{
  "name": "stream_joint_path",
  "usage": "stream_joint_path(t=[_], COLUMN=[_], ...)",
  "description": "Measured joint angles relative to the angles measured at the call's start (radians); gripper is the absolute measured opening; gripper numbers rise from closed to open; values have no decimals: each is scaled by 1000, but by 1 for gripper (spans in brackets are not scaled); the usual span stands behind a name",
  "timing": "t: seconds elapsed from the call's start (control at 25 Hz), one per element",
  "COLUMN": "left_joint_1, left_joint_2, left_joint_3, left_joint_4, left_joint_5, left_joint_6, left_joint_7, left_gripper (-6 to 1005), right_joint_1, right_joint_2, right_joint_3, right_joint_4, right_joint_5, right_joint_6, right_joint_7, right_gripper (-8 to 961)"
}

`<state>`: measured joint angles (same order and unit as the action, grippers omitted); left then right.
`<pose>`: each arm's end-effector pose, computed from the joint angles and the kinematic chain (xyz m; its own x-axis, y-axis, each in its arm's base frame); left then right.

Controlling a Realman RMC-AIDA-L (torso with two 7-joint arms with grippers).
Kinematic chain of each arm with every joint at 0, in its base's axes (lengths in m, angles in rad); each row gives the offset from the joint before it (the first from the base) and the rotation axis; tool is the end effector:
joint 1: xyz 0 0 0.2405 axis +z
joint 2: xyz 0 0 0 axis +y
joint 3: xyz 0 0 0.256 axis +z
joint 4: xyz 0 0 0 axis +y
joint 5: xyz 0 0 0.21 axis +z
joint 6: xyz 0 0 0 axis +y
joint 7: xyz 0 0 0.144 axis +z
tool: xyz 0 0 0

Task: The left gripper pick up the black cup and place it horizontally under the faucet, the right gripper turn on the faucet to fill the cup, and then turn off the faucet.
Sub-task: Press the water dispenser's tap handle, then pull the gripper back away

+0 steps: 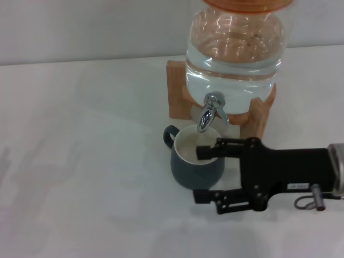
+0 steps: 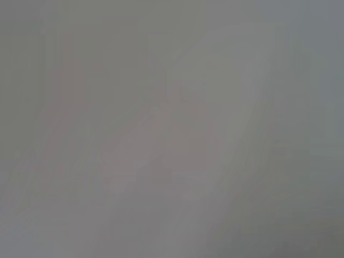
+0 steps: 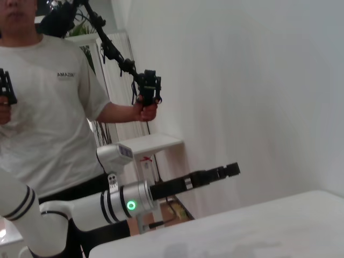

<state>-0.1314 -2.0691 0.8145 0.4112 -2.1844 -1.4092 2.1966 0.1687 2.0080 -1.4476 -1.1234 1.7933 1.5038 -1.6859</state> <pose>-0.3687 0.2526 0.0588 0.4438 -0.0157 0.8960 0.8494 -0.3112 -0.4262 0.2026 0.2651 0.0016 0.7702 -0.1611 -0.6171 -0.2359 -0.9709 -0.0409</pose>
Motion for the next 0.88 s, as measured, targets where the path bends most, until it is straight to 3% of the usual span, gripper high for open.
stream_joint_path(t=[0.36,0.88], left_joint_1=[2,12], left_joint_2=[0,2], left_joint_3=[0,0], left_joint_4=[0,0], left_joint_5=[0,0], left_joint_6=[-5,-8], left_joint_7=[0,0], left_gripper=[683,683], right_joint_1=[0,0], right_joint_2=[0,0], right_joint_3=[-143,-123], right_joint_4=[-65,-71], right_joint_5=[5,17], right_joint_6=[-162,-255], right_joint_7=[13,43], right_gripper=[806,806])
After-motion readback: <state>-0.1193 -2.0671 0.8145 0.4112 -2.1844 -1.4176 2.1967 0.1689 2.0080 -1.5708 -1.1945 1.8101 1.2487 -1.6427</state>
